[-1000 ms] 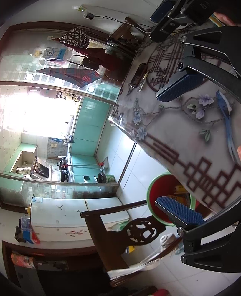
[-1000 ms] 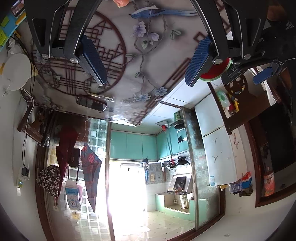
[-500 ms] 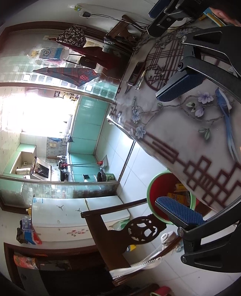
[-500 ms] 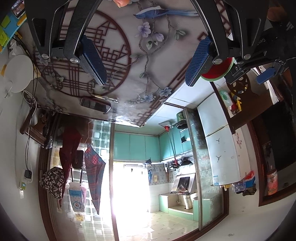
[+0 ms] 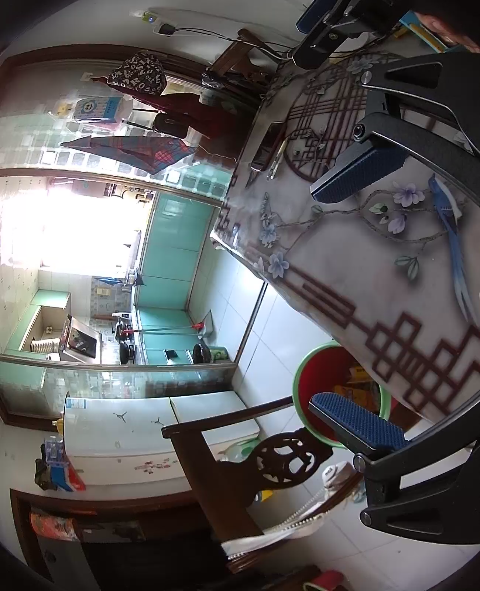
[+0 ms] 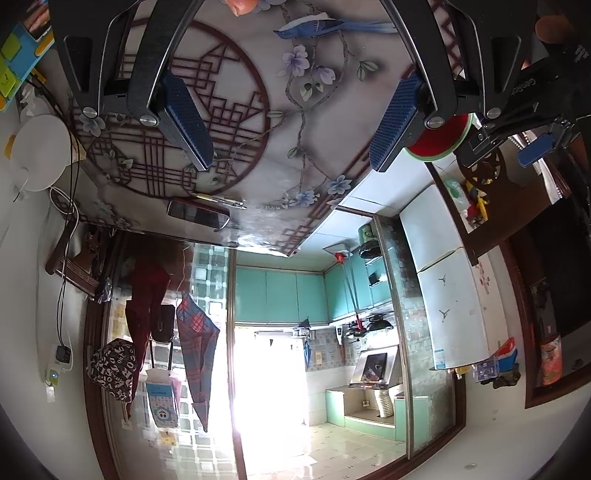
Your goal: Collect trash
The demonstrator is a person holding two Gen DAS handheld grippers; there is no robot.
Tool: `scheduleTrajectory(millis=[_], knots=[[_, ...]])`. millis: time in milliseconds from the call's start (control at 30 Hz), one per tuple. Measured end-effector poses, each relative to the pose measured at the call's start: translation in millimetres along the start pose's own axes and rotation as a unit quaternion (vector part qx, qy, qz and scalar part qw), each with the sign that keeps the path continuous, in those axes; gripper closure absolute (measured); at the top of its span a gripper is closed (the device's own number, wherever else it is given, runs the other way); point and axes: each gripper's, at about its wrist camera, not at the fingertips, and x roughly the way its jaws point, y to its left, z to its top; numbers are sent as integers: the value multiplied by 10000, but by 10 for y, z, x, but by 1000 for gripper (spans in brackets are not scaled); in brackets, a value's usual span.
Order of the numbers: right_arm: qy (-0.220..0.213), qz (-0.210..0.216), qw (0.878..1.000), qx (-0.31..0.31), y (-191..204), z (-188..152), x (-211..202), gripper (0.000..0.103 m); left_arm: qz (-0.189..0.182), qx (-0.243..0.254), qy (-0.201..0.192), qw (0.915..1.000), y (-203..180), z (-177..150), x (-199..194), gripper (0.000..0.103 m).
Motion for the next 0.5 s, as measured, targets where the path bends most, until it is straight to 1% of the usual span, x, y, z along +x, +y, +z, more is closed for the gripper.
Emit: scheduleTrajectory(millis=[500], knots=[[35,-20,10000,43,-49,-7,21,16,-24,66,62,10000,-60,6,21,0]])
